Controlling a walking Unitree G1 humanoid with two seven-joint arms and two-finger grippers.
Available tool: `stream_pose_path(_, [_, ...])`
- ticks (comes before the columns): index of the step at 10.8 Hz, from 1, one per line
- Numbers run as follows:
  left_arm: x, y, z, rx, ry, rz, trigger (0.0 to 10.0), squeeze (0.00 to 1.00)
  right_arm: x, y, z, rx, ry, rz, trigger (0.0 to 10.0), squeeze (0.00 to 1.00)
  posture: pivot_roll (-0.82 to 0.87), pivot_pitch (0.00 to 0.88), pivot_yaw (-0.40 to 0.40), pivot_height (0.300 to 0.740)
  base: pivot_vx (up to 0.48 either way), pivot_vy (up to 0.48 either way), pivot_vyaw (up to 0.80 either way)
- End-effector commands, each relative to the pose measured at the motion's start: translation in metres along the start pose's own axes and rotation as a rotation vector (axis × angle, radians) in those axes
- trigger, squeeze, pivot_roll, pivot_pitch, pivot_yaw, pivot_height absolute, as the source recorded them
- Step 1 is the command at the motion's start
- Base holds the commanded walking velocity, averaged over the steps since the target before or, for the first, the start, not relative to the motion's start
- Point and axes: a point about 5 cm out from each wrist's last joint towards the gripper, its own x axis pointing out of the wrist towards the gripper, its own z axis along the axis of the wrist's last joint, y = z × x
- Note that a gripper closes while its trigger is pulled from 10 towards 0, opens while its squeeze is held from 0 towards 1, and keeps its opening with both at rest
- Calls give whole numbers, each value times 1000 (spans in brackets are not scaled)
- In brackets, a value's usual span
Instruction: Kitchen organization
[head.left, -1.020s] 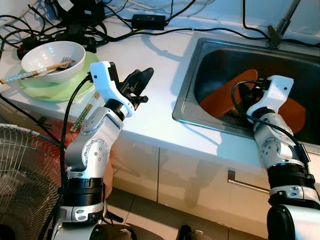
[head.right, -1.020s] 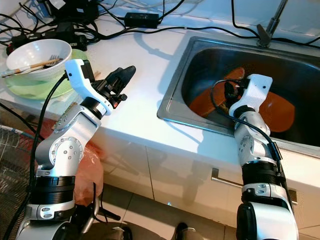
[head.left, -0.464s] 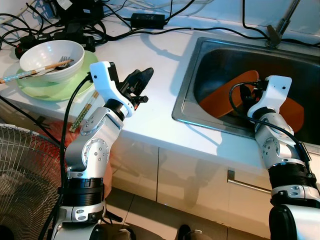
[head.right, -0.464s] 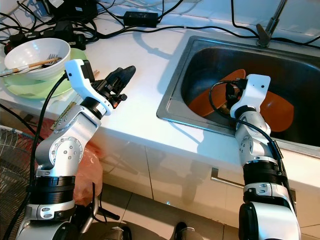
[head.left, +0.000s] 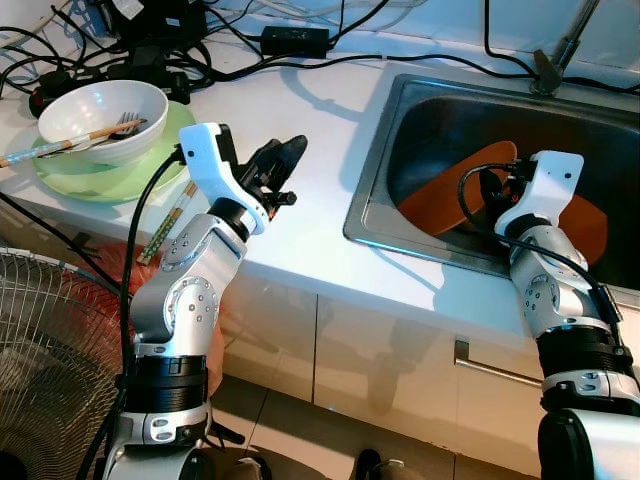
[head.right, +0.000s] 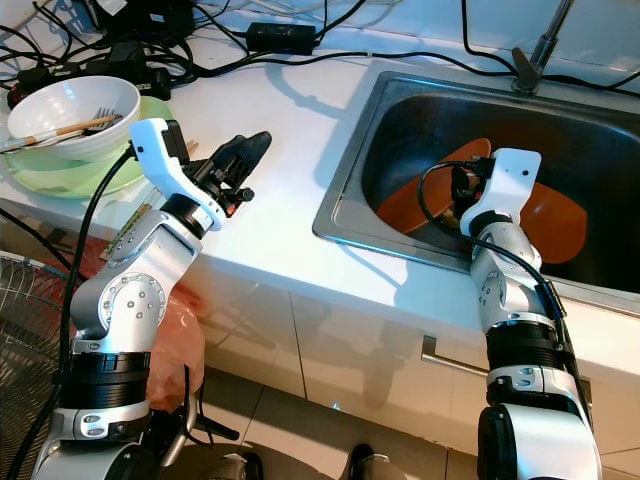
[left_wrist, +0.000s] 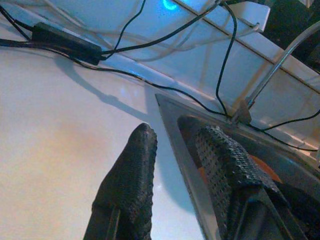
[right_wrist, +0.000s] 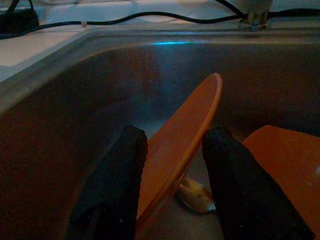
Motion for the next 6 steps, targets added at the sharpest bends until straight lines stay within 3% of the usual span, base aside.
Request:
stream_pose_path(1, [-2, 1, 0, 9, -1, 11, 10000, 0, 0, -2, -3, -13, 13, -6, 10000, 0, 82, 195, -6, 740, 0, 0, 0])
stream_pose_path(2, [-1, 1, 0, 12, -4, 8, 10000, 0, 3, 3, 6, -146, -1, -1, 10000, 0, 81, 184, -6, 740, 0, 0, 0])
stream_pose_path(4, [-2, 4, -1, 42, 3, 18, 10000, 0, 4, 10, 10, -162, -14, 22, 10000, 0, 84, 176, -4, 740, 0, 0, 0])
stream_pose_path(5, [-4, 10, -7, 124, 30, 45, 10000, 0, 4, 11, 10, -149, -19, 29, 10000, 0, 83, 172, -3, 740, 0, 0, 0])
stream_pose_path(6, [-5, 14, -10, 132, 38, 61, 10000, 0, 4, 11, 10, -153, -18, 30, 10000, 0, 83, 172, -3, 740, 0, 0, 0])
